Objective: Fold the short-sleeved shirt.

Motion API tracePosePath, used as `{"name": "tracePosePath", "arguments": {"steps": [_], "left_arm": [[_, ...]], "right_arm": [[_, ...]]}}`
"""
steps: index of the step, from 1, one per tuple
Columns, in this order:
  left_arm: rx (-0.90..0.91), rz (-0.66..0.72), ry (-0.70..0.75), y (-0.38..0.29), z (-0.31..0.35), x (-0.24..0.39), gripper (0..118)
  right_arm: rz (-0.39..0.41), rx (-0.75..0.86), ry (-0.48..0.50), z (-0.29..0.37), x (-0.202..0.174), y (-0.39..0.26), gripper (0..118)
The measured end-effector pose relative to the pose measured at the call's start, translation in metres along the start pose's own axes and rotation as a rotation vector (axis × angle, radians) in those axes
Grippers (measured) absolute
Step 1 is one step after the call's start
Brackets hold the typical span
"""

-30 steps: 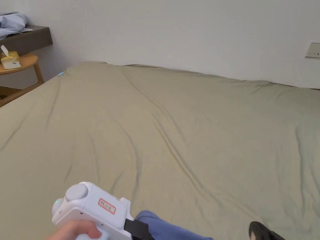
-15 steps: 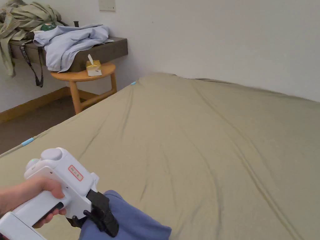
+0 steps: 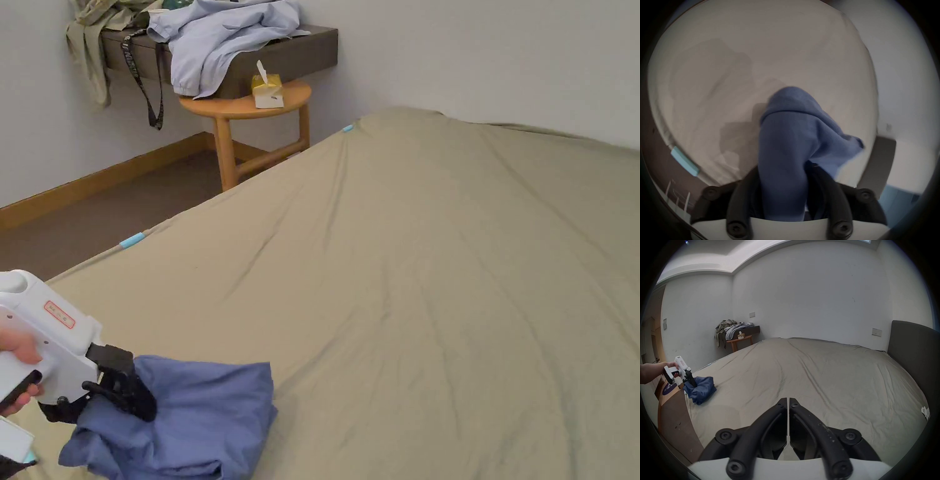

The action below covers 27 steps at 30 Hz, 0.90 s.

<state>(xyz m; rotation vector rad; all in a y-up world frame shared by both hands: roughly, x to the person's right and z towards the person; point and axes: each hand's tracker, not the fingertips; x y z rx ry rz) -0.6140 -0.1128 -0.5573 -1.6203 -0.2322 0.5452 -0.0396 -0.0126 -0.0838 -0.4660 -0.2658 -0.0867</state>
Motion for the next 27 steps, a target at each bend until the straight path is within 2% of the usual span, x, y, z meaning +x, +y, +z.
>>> {"name": "tracePosePath", "arguments": {"steps": [2, 3, 5, 7, 11, 13, 14, 17, 20, 22, 24, 27], "left_arm": [[0.102, 0.046, 0.161, -0.008, -0.001, 0.000, 100], [0.152, 0.012, 0.278, -0.010, 0.000, 0.000, 118], [0.308, -0.119, 0.410, -0.033, 0.012, 0.017, 115], [0.427, -0.209, 0.406, -0.063, 0.027, 0.042, 108], [0.683, -0.483, 0.151, -0.177, 0.066, 0.121, 110], [0.766, -0.623, -0.006, -0.244, 0.075, 0.162, 118], [0.830, -0.695, -0.074, -0.279, 0.075, 0.183, 118], [1.032, -0.872, -0.154, -0.376, 0.060, 0.231, 118], [1.294, -0.984, -0.104, -0.461, 0.019, 0.269, 118], [1.366, -1.054, -0.085, -0.506, -0.013, 0.292, 118], [1.341, -1.081, -0.162, -0.536, -0.043, 0.308, 118], [1.223, -0.967, -0.383, -0.564, -0.080, 0.325, 118]], "right_arm": [[0.008, 0.009, 0.011, 0.006, 0.001, 0.003, 5], [0.017, 0.020, 0.007, 0.010, 0.002, 0.005, 5], [0.045, 0.047, -0.010, 0.022, 0.005, 0.007, 5], [0.059, 0.075, -0.019, 0.035, 0.011, 0.011, 5], [0.120, 0.146, -0.089, 0.070, 0.024, 0.015, 5], [0.115, 0.191, -0.110, 0.092, 0.035, 0.014, 5], [0.112, 0.216, -0.123, 0.104, 0.041, 0.013, 5], [0.104, 0.288, -0.196, 0.139, 0.058, 0.005, 5], [0.114, 0.339, -0.262, 0.171, 0.073, -0.005, 5], [0.134, 0.354, -0.313, 0.186, 0.083, -0.013, 5], [0.144, 0.373, -0.343, 0.197, 0.092, -0.024, 5], [0.080, 0.403, -0.389, 0.210, 0.107, -0.040, 5]]}}
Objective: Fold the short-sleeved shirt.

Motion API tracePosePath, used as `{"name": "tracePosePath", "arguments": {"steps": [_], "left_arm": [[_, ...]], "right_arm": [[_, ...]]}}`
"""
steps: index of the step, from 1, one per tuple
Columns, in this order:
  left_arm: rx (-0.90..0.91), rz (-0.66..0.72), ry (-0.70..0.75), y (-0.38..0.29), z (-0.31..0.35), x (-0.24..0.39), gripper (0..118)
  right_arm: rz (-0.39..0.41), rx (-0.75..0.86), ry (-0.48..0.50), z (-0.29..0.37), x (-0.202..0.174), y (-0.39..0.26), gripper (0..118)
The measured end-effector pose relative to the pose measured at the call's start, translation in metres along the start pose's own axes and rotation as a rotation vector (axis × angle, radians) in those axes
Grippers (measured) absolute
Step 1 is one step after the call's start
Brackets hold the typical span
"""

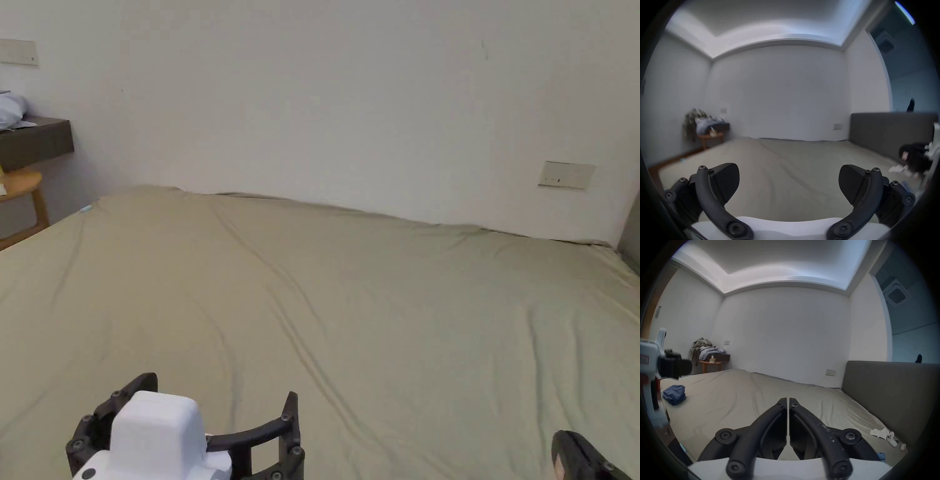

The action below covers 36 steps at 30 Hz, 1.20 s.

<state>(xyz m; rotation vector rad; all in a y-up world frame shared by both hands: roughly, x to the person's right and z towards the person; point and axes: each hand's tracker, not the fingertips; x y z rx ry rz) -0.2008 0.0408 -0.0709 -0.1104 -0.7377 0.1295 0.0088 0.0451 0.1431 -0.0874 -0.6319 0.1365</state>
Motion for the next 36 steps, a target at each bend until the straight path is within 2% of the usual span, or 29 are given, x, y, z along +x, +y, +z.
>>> {"name": "tracePosePath", "arguments": {"steps": [2, 4, 5, 6, 8, 9, 12, 15, 17, 19, 22, 27, 36], "left_arm": [[0.005, 0.026, 0.009, -0.013, -0.001, 0.019, 118], [0.034, -0.012, 0.015, -0.015, 0.001, 0.035, 107], [0.053, -0.038, 0.008, -0.015, 0.000, 0.040, 97], [0.065, -0.067, -0.010, -0.014, -0.003, 0.044, 75], [0.057, -0.097, 0.011, -0.010, -0.013, 0.056, 18], [0.060, -0.095, 0.026, -0.009, -0.016, 0.059, 1], [0.085, -0.095, 0.023, -0.005, -0.017, 0.067, 1], [0.091, -0.166, 0.006, -0.015, -0.010, 0.072, 1], [0.084, -0.192, 0.009, -0.023, -0.005, 0.074, 1], [0.057, -0.180, -0.007, -0.029, -0.004, 0.071, 1], [0.023, -0.135, -0.025, -0.034, -0.005, 0.070, 1], [0.027, -0.142, -0.024, -0.035, -0.005, 0.070, 1], [0.026, -0.126, -0.015, -0.032, -0.004, 0.066, 2]], "right_arm": [[0.001, 0.024, -0.062, 0.006, 0.011, -0.011, 5], [0.021, 0.027, -0.098, 0.007, 0.019, -0.017, 5], [0.030, 0.038, -0.123, 0.006, 0.021, -0.019, 5], [0.031, 0.046, -0.135, 0.005, 0.023, -0.020, 5], [0.020, 0.063, -0.137, 0.001, 0.027, -0.018, 5], [0.017, 0.071, -0.144, -0.001, 0.027, -0.016, 5], [0.021, 0.104, -0.164, -0.004, 0.026, -0.010, 5], [0.026, 0.113, -0.169, -0.004, 0.022, -0.008, 5], [-0.022, 0.116, -0.152, 0.005, 0.020, -0.011, 5], [-0.027, 0.102, -0.130, 0.007, 0.019, -0.013, 5], [0.019, 0.103, -0.162, 0.008, 0.017, -0.011, 5], [-0.021, 0.117, -0.159, 0.011, 0.021, -0.008, 5], [-0.032, 0.097, -0.148, 0.010, 0.021, -0.013, 5]]}}
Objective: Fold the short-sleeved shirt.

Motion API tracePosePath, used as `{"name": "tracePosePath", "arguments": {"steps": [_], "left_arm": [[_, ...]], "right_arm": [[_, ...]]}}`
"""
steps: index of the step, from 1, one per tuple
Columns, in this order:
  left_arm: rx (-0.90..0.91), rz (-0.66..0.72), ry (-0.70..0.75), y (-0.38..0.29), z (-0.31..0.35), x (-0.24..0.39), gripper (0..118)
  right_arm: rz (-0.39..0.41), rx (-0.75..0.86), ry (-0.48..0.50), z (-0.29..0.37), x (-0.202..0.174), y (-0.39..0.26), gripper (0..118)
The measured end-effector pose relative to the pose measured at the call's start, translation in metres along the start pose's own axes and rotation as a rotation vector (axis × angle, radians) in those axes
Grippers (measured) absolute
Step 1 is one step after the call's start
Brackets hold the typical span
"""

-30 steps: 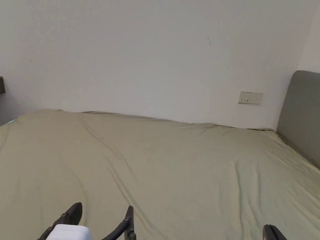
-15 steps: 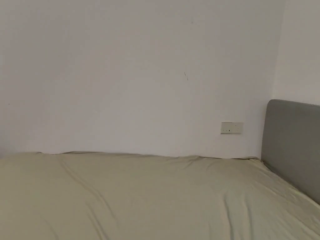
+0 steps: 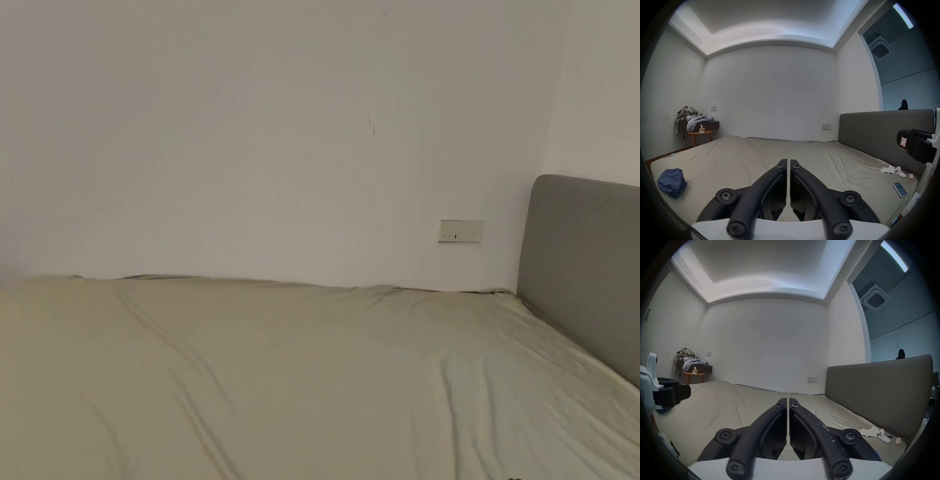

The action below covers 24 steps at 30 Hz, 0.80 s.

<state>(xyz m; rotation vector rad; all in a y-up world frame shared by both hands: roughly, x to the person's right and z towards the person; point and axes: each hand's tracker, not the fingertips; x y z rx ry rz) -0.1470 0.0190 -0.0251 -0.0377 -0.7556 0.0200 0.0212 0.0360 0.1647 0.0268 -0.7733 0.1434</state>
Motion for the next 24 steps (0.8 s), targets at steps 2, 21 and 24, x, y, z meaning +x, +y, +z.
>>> {"name": "tracePosePath", "arguments": {"steps": [2, 21, 24], "left_arm": [[-0.001, -0.003, 0.005, 0.0007, 0.0003, -0.0006, 2], [0.009, -0.001, 0.028, 0.0029, 0.0038, -0.0079, 2], [0.011, -0.005, 0.033, 0.0038, 0.0044, -0.0088, 2]], "right_arm": [[-0.003, 0.001, 0.001, 0.0005, 0.0001, 0.0000, 5], [-0.010, 0.011, 0.009, 0.0035, -0.0024, 0.0039, 5], [-0.008, 0.013, 0.008, 0.0040, -0.0022, 0.0047, 5]]}}
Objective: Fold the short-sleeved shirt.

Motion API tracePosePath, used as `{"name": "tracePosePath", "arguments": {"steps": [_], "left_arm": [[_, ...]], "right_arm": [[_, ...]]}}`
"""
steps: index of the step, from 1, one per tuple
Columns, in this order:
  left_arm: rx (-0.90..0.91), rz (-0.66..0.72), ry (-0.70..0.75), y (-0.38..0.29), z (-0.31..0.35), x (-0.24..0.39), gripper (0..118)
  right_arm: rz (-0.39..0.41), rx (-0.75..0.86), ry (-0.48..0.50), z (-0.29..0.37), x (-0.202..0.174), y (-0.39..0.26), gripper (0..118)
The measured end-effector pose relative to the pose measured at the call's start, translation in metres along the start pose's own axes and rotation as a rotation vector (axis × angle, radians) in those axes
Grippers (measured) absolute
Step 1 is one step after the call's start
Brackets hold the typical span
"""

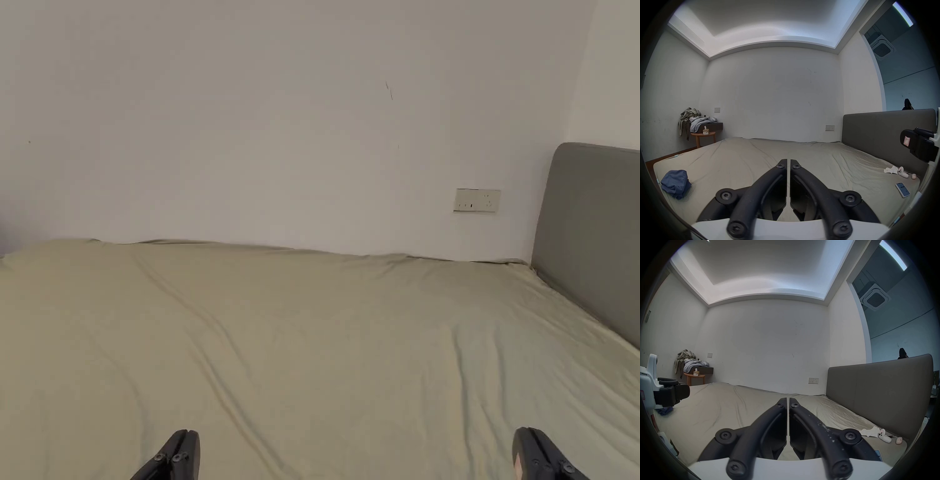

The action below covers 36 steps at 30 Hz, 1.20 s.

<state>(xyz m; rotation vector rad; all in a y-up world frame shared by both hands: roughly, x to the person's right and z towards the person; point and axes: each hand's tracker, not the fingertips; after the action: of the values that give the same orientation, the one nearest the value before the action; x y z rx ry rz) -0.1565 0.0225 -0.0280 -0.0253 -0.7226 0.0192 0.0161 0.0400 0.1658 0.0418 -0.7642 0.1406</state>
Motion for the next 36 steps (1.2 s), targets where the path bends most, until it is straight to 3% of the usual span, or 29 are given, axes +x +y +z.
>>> {"name": "tracePosePath", "arguments": {"steps": [26, 27, 28, 29, 30, 31, 36], "left_arm": [[0.020, 0.008, 0.020, 0.003, 0.006, -0.008, 2], [0.021, 0.012, 0.020, 0.004, 0.006, -0.008, 13], [0.021, 0.024, 0.012, 0.003, 0.005, -0.009, 33], [0.027, 0.036, 0.018, 0.003, 0.005, -0.009, 70], [0.033, 0.039, 0.041, 0.002, 0.004, -0.008, 118], [0.032, 0.033, 0.085, -0.003, 0.015, -0.011, 116], [0.088, 0.030, 0.038, 0.004, 0.014, -0.006, 118]], "right_arm": [[-0.004, 0.014, 0.013, 0.004, -0.004, 0.005, 5], [-0.019, 0.019, 0.019, 0.005, -0.002, 0.006, 8], [-0.035, 0.032, 0.033, 0.006, 0.000, 0.007, 22], [-0.038, 0.035, 0.039, 0.006, 0.001, 0.008, 51], [-0.038, 0.030, 0.042, 0.005, 0.001, 0.008, 101], [-0.024, 0.028, 0.069, 0.005, -0.001, 0.006, 118], [-0.028, 0.033, 0.053, 0.013, 0.002, 0.003, 118]]}}
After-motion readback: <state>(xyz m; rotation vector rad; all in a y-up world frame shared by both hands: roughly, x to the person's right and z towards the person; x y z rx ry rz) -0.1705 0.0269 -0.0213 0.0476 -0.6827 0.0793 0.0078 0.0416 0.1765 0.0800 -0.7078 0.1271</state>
